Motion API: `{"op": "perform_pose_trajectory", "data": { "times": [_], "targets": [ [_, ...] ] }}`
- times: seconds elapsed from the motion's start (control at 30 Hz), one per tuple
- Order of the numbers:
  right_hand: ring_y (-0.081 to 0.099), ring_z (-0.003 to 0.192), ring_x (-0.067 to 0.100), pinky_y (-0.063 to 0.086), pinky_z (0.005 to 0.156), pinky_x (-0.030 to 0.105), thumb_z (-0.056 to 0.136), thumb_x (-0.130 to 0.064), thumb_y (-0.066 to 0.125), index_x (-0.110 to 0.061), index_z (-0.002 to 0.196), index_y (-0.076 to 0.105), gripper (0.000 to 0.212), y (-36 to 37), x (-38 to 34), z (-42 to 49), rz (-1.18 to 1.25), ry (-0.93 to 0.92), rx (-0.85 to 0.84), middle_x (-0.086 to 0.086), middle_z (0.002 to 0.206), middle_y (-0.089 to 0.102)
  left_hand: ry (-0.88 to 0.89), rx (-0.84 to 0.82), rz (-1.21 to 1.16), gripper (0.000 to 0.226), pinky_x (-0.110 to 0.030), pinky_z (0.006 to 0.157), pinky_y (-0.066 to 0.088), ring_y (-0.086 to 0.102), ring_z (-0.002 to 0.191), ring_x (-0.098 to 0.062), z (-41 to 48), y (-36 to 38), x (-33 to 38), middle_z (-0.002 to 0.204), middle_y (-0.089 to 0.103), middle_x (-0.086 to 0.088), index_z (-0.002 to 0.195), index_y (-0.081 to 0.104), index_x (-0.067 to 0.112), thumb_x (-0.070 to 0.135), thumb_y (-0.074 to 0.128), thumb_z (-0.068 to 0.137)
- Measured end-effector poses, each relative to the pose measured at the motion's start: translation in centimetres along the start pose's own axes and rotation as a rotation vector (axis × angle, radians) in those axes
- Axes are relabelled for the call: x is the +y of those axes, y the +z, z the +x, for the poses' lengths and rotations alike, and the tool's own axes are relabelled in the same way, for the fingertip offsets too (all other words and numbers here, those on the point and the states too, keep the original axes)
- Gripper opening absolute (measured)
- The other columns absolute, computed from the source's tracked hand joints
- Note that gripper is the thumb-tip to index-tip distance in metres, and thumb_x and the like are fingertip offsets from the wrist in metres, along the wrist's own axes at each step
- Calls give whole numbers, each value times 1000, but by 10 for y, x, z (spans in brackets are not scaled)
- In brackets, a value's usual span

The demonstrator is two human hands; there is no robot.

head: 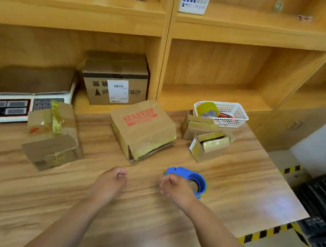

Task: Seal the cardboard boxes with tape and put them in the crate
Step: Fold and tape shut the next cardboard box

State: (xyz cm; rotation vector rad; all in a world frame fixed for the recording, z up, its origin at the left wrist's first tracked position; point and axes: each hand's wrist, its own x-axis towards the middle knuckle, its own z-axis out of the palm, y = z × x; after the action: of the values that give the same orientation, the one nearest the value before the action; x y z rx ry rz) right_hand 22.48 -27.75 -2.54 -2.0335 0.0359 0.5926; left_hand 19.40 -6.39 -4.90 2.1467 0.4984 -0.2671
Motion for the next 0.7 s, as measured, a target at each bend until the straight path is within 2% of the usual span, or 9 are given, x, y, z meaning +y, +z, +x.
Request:
{"op": "perform_pose_trajectory", "data": {
  "times": [0.1,0.23,0.4,0.47,0.53,0.6,0.7],
  "targets": [
    [58,63,8,42,61,19,88,-6,54,-24,74,60,23,-29,5,28,-17,6,-42,-5,63,61,-92,42,-31,19,-23,72,36,56,87,-15,14,16,22,98,64,4,103,62,23,21,51,88],
    [58,65,11,42,62,18,88,-6,54,-26,77,62,24,-60,14,57,-54,-39,-122,-1,69,65,-209,159,-70,17,-28,75,37,58,94,-24,33,34,50,100,63,-2,102,58,21,20,52,87],
    [60,70,18,44,63,28,90,-6,53,-27,79,63,25,-80,23,82,-69,-56,-164,7,79,68,-318,227,-165,27,-33,83,43,58,101,-31,50,52,71,105,62,-9,115,50,12,16,54,89],
    [63,71,15,46,67,26,89,-5,52,-27,78,65,28,-84,24,88,-79,-84,-177,6,79,70,-350,298,-289,8,-26,69,44,60,83,-27,52,55,77,89,63,-6,94,54,17,15,57,87],
    [64,68,9,48,69,23,90,-4,51,-27,78,65,29,-86,23,93,-89,-109,-191,0,77,69,-371,384,-394,15,-24,51,34,47,64,-22,52,56,82,67,54,-1,71,51,17,13,58,85],
    [64,66,6,49,68,22,90,-5,51,-26,77,65,29,-86,21,96,-107,-125,-203,-4,76,69,-379,438,-470,18,-28,48,27,38,63,-19,51,57,83,64,46,-5,69,52,12,12,59,85],
    [64,69,8,50,71,25,91,-4,49,-24,77,65,29,-85,19,98,-132,-139,-205,-5,77,68,-377,488,-535,14,-26,46,25,34,58,-17,48,57,87,67,44,-10,73,55,8,10,57,87]
  ]
}}
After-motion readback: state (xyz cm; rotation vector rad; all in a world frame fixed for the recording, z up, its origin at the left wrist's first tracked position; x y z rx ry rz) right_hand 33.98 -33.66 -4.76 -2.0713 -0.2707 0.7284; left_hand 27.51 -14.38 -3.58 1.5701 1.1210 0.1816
